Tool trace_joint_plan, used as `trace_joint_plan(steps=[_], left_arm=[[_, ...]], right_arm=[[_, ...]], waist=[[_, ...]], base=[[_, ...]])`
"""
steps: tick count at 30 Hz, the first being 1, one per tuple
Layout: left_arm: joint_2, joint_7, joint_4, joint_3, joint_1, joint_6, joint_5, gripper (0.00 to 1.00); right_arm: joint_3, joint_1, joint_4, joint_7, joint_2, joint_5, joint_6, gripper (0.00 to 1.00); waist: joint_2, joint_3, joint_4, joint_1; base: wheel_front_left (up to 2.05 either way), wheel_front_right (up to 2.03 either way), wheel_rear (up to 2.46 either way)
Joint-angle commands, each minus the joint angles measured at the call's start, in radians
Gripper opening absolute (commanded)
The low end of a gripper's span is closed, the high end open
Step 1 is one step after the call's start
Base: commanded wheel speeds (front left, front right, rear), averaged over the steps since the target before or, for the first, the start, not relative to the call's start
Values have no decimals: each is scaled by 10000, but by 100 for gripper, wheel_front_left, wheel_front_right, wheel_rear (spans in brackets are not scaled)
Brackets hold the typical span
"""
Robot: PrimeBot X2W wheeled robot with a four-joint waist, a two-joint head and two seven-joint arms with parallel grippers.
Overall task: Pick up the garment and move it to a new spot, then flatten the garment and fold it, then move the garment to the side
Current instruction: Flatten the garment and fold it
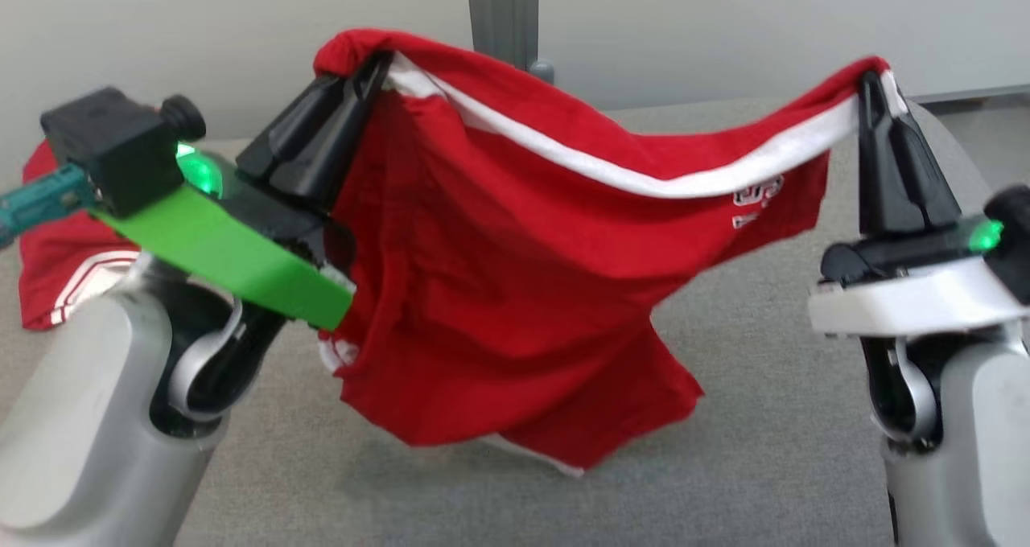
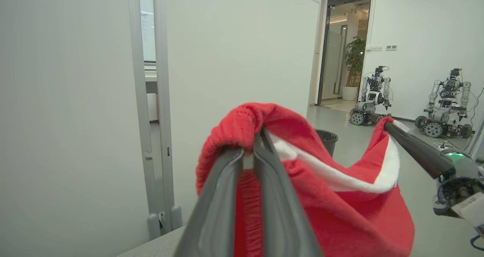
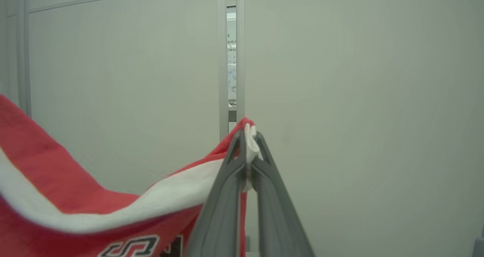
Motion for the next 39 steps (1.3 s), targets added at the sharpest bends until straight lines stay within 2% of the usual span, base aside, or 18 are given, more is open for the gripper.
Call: trace_joint_plan(steps=[1,5,10,13,15,20,27,32,39], left_arm=[[-38,33,361,58,-620,-98,30,0],[-463,-222,2102,255,-2406,-210,196,0],[-738,-1414,4542,297,-5060,-458,1122,0],[-836,-2291,5765,219,-6123,-587,1439,0],[-875,-2698,6445,160,-6315,-640,1263,0],[-891,-3285,7363,-354,-5607,-708,457,0],[-601,-3968,6944,-1396,-3087,-716,-1039,0],[-410,-4211,6291,-1888,-1324,-718,-1394,0],[-700,-4301,5166,-2135,656,-700,-1229,0]], right_arm=[[97,-702,484,-24,-78,-66,0,0],[365,-3166,2453,-406,-200,-426,-1,0],[13,-6422,5060,-1717,-46,-645,-4,0],[-103,-7538,6096,-2265,-1,-474,-3,0],[113,-7745,6548,-2434,5,-188,-3,0],[809,-6897,7218,-2543,-19,226,-4,0],[929,-4491,7100,-2554,-14,1183,-4,0],[739,-3020,6919,-2556,-16,1703,-4,0],[139,-1441,6435,-2551,-16,2136,-4,0]], waist=[[-1,813,-286,0],[-1,1588,-617,0],[-1,2438,-918,0],[-1,2862,-965,0],[-1,3064,-979,0],[-1,3490,-884,0],[-1,3623,-721,0],[-1,3316,-579,0],[-1,2633,-278,0]], base=[[0,0,0],[0,0,0],[0,0,0],[0,0,0],[0,0,0],[0,0,0],[0,0,0],[0,0,0],[0,0,0]])
